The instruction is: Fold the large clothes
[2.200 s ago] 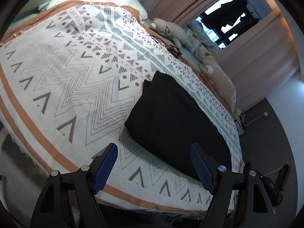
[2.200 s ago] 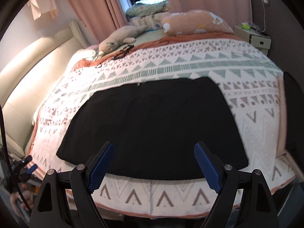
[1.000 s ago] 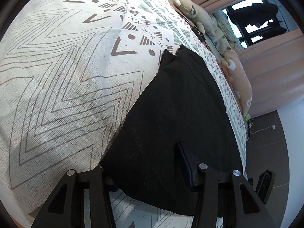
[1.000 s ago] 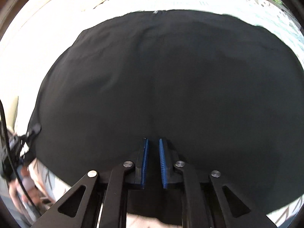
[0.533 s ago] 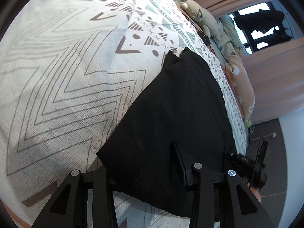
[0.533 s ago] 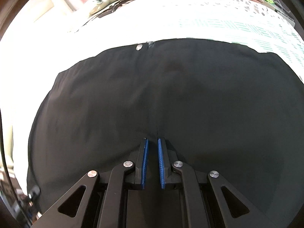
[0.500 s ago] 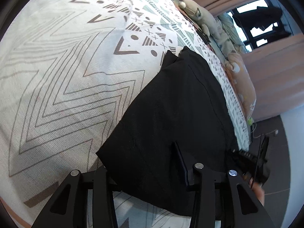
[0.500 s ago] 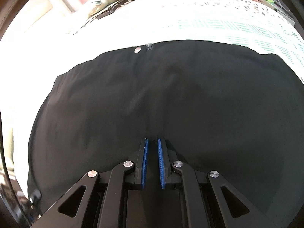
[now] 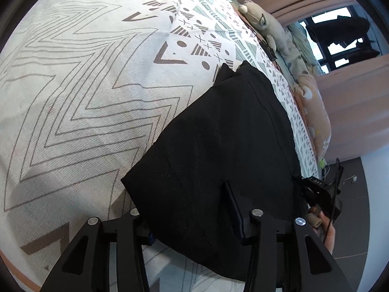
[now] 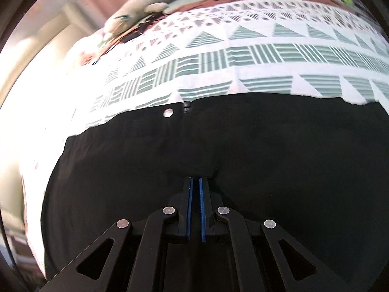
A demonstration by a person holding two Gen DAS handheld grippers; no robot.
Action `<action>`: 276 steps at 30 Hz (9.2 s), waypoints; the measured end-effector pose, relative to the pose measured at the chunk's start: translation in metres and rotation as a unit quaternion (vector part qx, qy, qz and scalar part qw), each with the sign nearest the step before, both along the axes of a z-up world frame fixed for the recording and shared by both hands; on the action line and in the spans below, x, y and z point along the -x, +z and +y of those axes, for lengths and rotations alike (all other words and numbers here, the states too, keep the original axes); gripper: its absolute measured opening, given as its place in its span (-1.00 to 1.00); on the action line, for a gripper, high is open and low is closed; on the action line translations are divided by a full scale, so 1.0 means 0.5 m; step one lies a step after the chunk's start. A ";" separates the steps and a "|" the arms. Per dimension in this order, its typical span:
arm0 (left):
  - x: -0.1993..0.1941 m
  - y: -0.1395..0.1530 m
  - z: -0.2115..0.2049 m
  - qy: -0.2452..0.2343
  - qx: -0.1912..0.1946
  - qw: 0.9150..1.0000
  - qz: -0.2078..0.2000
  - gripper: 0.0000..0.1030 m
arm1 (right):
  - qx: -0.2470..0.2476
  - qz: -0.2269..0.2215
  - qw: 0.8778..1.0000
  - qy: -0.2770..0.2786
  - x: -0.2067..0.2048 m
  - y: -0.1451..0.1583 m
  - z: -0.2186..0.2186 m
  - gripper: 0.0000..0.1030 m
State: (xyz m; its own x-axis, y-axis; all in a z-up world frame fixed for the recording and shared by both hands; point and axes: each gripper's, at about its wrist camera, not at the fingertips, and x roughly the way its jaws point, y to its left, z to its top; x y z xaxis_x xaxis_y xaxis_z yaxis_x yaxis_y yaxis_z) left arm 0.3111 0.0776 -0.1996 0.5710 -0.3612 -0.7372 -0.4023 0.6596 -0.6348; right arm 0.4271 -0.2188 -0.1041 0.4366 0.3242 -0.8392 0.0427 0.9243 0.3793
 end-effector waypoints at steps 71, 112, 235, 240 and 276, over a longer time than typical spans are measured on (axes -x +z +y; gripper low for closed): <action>-0.092 0.318 -0.787 -0.343 -0.137 0.922 -0.119 -0.77 | -0.256 -0.058 0.950 -0.171 0.650 0.025 -0.431 -0.21; -0.056 0.245 -0.563 -0.311 -0.135 0.939 -0.057 0.11 | -0.230 -0.066 0.964 -0.118 0.602 0.064 -0.421 0.49; -0.198 0.389 -0.562 -0.288 -0.127 0.932 -0.178 -0.59 | -0.077 -0.140 0.985 -0.069 0.390 0.308 -0.418 -0.71; -0.167 0.458 -0.501 -0.275 -0.133 0.930 -0.206 -0.60 | -0.056 -0.197 0.977 -0.057 0.432 0.399 -0.356 -0.71; 0.014 0.555 0.358 -0.044 -0.188 0.958 -0.211 -0.61 | -0.097 -0.248 0.944 0.193 0.338 0.526 0.442 -0.72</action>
